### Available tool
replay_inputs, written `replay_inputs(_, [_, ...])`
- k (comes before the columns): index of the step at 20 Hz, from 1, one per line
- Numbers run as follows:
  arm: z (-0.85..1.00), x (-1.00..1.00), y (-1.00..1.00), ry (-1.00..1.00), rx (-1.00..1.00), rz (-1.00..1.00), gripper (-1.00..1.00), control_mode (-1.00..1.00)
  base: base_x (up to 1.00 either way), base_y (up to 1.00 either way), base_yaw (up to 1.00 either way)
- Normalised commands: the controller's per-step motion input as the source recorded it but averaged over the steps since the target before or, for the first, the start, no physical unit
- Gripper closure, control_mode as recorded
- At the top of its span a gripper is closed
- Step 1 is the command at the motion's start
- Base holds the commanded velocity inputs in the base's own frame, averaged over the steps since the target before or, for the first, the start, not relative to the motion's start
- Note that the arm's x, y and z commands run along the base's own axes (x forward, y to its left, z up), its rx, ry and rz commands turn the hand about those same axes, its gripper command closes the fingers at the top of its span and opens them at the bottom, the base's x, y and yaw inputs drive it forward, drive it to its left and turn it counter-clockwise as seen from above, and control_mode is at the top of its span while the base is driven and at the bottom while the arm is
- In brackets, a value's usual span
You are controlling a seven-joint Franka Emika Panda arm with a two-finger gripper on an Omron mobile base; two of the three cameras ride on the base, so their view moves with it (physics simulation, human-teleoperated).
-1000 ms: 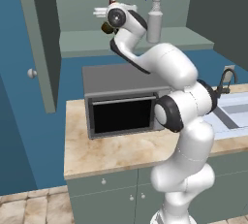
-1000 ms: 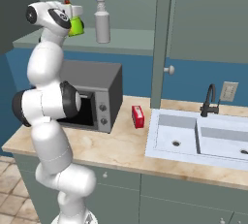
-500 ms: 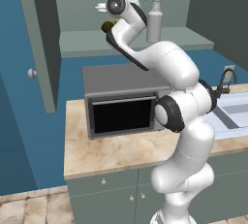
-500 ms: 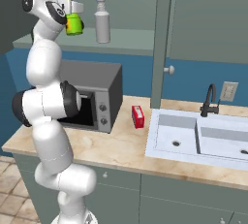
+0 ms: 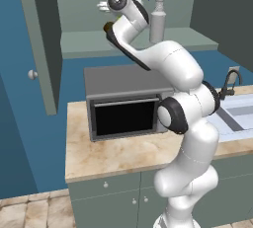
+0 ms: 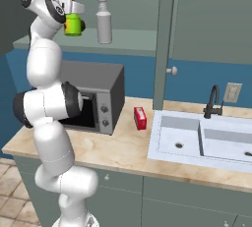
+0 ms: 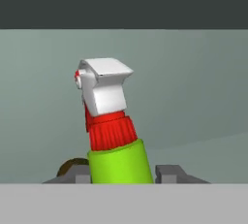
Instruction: Pick the spray and spray from the cabinet and place them on the counter.
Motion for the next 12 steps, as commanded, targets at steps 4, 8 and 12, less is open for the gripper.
replay_inputs(4, [-0.39, 0.00, 0.00, -0.07, 0.12, 0.00, 1.00, -1.00, 0.00, 0.00, 0.00])
replay_inputs(8, [-0.34, 0.00, 0.00, -0.16, 0.16, 0.01, 1.00, -1.00, 0.00, 0.00, 0.00])
replay_inputs(12, [-0.08, 0.05, 0.00, -0.24, 0.17, 0.02, 1.00, -1.00, 0.00, 0.00, 0.00])
